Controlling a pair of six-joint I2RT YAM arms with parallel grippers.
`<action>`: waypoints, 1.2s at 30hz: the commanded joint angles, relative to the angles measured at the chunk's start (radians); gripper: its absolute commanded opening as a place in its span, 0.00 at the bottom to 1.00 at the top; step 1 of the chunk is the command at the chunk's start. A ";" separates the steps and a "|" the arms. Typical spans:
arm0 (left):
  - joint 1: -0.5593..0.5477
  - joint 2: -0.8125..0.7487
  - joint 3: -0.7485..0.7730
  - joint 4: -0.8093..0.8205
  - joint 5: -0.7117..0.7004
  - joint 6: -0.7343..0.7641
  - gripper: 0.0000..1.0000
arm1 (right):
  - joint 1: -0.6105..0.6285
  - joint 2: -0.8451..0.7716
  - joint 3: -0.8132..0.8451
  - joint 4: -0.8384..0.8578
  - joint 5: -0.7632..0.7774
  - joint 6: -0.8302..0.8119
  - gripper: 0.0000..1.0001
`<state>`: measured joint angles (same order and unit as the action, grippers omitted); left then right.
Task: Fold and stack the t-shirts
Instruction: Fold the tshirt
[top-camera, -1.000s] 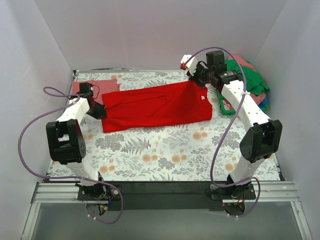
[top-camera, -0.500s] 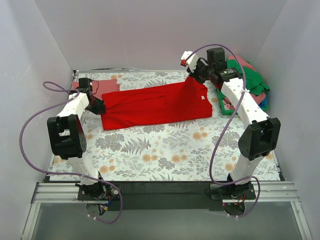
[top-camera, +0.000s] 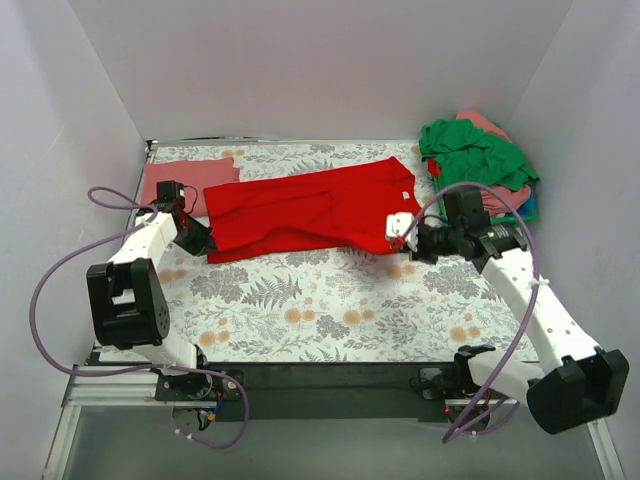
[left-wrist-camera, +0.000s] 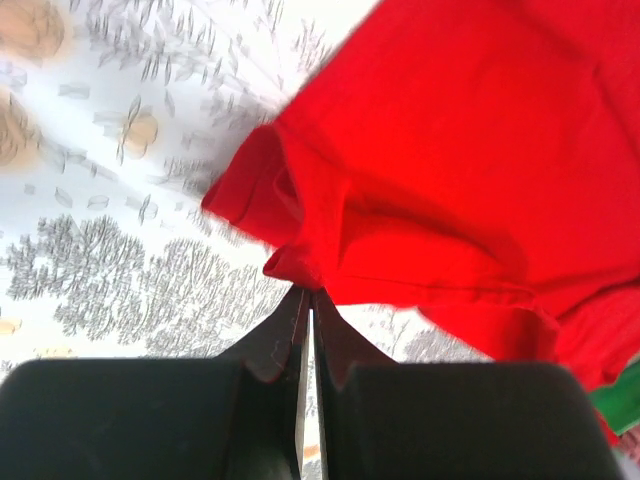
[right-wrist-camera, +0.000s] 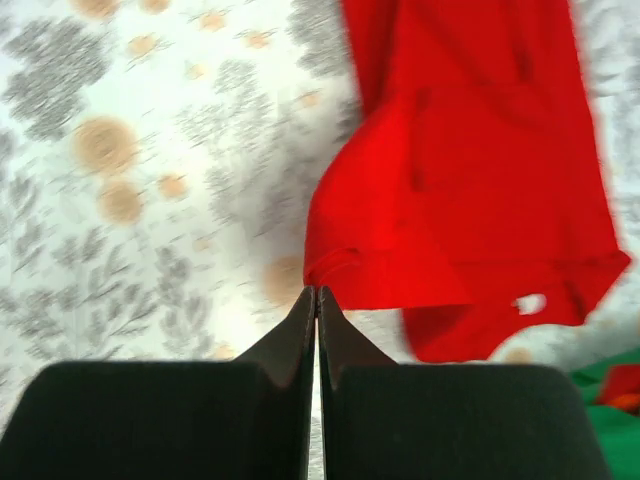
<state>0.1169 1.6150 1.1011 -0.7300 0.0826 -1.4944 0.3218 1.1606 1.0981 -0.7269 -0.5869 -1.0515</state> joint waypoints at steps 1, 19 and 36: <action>0.006 -0.121 -0.081 0.015 0.068 0.034 0.00 | 0.005 -0.073 -0.181 -0.186 -0.048 -0.182 0.01; 0.006 -0.210 -0.179 0.029 0.095 0.063 0.00 | 0.023 0.210 -0.161 -0.026 0.039 0.093 0.57; 0.006 -0.228 -0.191 0.044 0.109 0.069 0.00 | 0.069 0.587 0.017 0.110 0.142 0.318 0.52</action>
<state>0.1169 1.4410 0.9222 -0.6983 0.1738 -1.4361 0.3779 1.7256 1.0904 -0.6445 -0.4721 -0.7681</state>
